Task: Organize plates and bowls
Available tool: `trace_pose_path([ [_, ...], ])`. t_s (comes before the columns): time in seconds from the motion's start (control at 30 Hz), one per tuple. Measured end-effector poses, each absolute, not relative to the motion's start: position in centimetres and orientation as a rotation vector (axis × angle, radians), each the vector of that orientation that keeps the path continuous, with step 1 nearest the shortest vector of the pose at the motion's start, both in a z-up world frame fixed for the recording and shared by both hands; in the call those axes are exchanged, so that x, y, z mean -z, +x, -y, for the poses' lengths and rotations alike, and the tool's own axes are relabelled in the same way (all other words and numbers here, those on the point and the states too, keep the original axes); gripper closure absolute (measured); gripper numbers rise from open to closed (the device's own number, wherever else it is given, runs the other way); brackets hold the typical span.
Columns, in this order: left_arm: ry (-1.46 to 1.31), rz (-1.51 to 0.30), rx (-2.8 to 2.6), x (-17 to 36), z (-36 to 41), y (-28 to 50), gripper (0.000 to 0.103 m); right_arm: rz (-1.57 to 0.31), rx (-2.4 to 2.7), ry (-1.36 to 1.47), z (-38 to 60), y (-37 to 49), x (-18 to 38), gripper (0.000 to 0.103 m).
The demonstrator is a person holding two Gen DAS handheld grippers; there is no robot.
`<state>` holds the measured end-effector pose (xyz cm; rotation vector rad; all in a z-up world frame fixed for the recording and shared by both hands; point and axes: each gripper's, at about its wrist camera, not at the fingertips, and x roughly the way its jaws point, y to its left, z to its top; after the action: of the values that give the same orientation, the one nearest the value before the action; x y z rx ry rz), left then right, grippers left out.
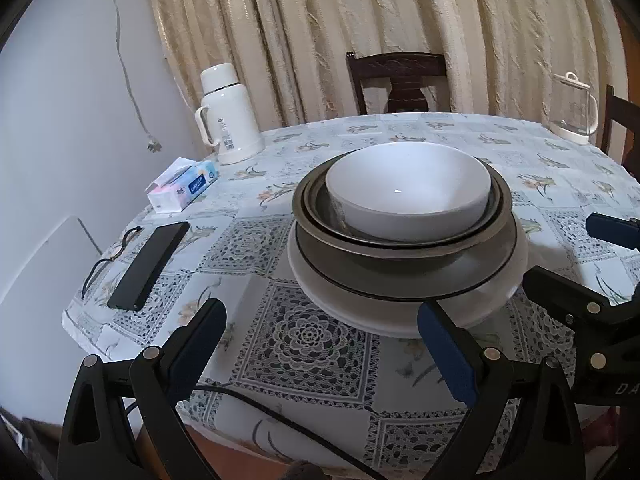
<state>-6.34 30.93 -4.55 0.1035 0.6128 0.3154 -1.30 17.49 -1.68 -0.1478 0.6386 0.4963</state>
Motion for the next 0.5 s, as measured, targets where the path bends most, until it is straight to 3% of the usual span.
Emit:
trace_pose_path([
  [0.5,0.083,-0.62,-0.301,5.03,-31.06,-6.41,0.006,-0.637,-0.474,-0.136,-17.18,-1.23,1.68,0.0],
])
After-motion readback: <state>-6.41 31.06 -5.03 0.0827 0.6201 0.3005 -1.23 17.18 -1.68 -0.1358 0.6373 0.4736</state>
